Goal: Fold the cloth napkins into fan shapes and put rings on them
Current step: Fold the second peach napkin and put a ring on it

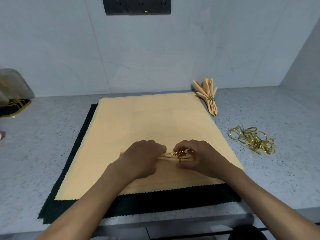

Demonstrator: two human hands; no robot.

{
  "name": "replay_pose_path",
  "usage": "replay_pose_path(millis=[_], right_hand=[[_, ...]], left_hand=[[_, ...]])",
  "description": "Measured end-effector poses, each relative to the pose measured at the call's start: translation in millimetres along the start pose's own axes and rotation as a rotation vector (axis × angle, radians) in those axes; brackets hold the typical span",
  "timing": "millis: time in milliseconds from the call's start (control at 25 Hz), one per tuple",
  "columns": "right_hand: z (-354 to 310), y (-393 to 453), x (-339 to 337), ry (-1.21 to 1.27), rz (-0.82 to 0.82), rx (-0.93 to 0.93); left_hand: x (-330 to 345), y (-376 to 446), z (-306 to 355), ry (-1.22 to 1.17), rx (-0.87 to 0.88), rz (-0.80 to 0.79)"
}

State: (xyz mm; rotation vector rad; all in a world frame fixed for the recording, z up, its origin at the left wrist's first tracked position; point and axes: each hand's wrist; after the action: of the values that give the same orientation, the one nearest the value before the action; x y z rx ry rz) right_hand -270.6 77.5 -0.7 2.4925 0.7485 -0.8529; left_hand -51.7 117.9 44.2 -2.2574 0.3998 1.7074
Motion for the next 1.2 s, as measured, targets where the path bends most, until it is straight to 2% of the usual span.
replay_pose_path(millis=[200,480,680,800,920,1080,1200], right_hand=[[-7,4,13,0.142,0.013,-0.054],[17,-6,11,0.024,0.097,0.007],[22,-1,18,0.011,0.130,-0.072],[24,-2,20,0.013,0.151,-0.102],[22,-4,19,0.042,0.164,-0.063],[14,-7,21,0.024,0.155,-0.008],[0,-16,23,0.007,0.171,0.115]], left_hand=[[0,1,-8,-0.081,0.018,-0.025],[1,-1,-11,-0.035,0.014,-0.071],[8,15,27,0.110,0.060,0.002],[8,27,33,0.047,0.050,0.074],[9,26,25,-0.009,0.079,0.065],[5,24,24,0.170,0.170,0.060],[0,29,21,0.321,0.223,0.069]])
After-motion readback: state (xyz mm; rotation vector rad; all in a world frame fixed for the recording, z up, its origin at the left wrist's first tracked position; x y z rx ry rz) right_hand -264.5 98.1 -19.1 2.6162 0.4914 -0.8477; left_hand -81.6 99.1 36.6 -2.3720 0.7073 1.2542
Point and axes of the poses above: each hand's wrist, its own y-axis towards the middle knuckle, its own x-axis out of the palm, z = x × y, and after that the axes turned 13 degrees about y, right-handed
